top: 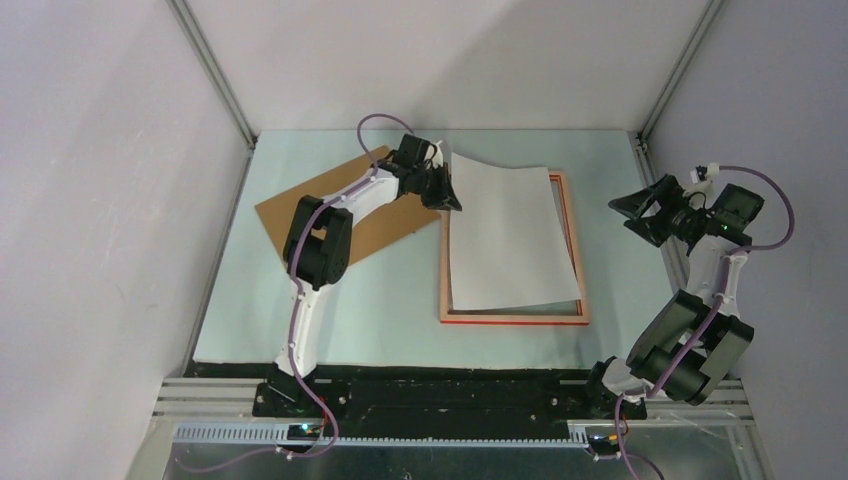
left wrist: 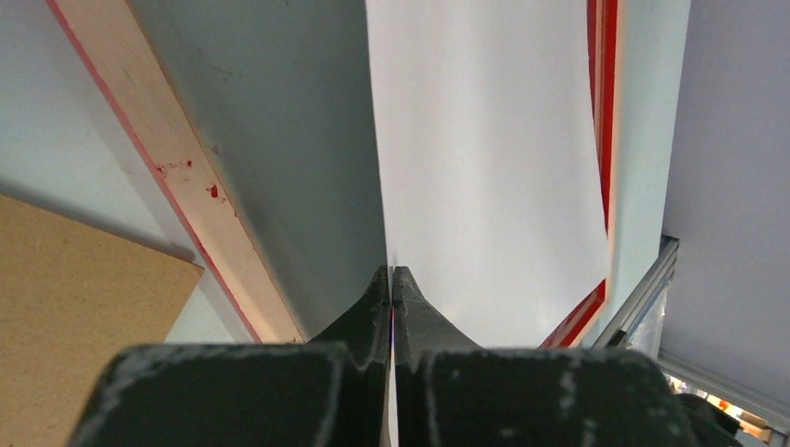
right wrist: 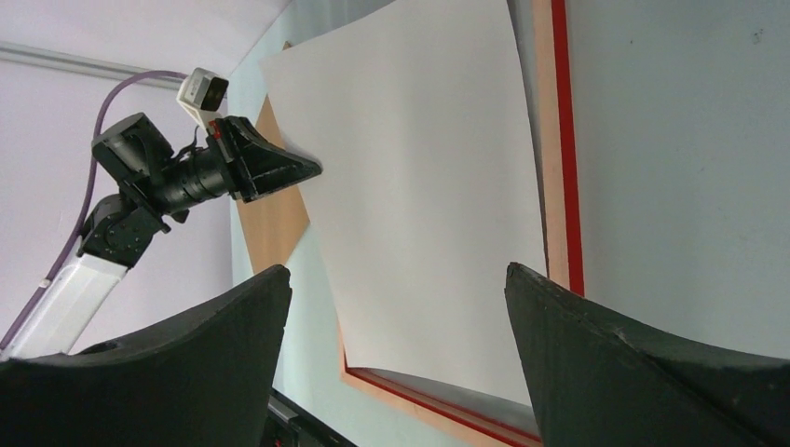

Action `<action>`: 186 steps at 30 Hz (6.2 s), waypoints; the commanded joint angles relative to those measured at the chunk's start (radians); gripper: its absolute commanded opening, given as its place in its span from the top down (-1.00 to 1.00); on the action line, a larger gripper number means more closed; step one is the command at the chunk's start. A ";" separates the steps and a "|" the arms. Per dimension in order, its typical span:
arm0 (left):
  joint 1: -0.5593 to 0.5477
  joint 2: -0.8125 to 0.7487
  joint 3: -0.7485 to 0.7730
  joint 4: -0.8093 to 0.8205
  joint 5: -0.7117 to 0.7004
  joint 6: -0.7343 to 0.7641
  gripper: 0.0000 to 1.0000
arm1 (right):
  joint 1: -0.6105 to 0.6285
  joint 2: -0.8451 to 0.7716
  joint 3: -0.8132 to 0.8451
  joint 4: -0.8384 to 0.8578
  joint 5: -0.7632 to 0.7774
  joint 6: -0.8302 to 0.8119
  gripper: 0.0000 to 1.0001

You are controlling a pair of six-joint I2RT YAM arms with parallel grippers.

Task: Put the photo into the frame

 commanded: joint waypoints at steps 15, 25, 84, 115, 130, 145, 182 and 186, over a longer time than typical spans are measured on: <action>-0.063 0.053 0.165 -0.138 -0.070 0.167 1.00 | 0.022 -0.008 -0.017 -0.004 0.024 -0.040 -0.77; -0.062 0.061 0.191 -0.152 -0.124 0.164 1.00 | 0.025 -0.004 -0.023 0.002 0.021 -0.040 -0.77; -0.068 0.067 0.180 -0.168 -0.210 0.113 0.63 | 0.023 0.007 -0.028 -0.004 0.010 -0.041 -0.77; -0.069 -0.296 -0.018 -0.181 -0.475 0.316 -0.99 | 0.088 -0.080 -0.028 -0.003 0.139 -0.127 -0.98; 0.208 -0.627 -0.488 -0.180 -0.610 0.478 -0.99 | 0.689 -0.096 0.042 0.103 0.546 -0.343 -0.99; 0.620 -0.814 -0.711 -0.206 -0.500 0.570 -0.99 | 1.236 0.511 0.612 -0.079 0.635 -0.452 -0.99; 0.789 -0.677 -0.761 -0.217 -0.422 0.489 -0.99 | 1.182 0.846 0.838 -0.223 0.760 -0.314 -0.91; 0.790 -0.630 -0.746 -0.225 -0.406 0.479 -0.99 | 1.168 0.923 0.948 -0.259 0.724 -0.323 -0.92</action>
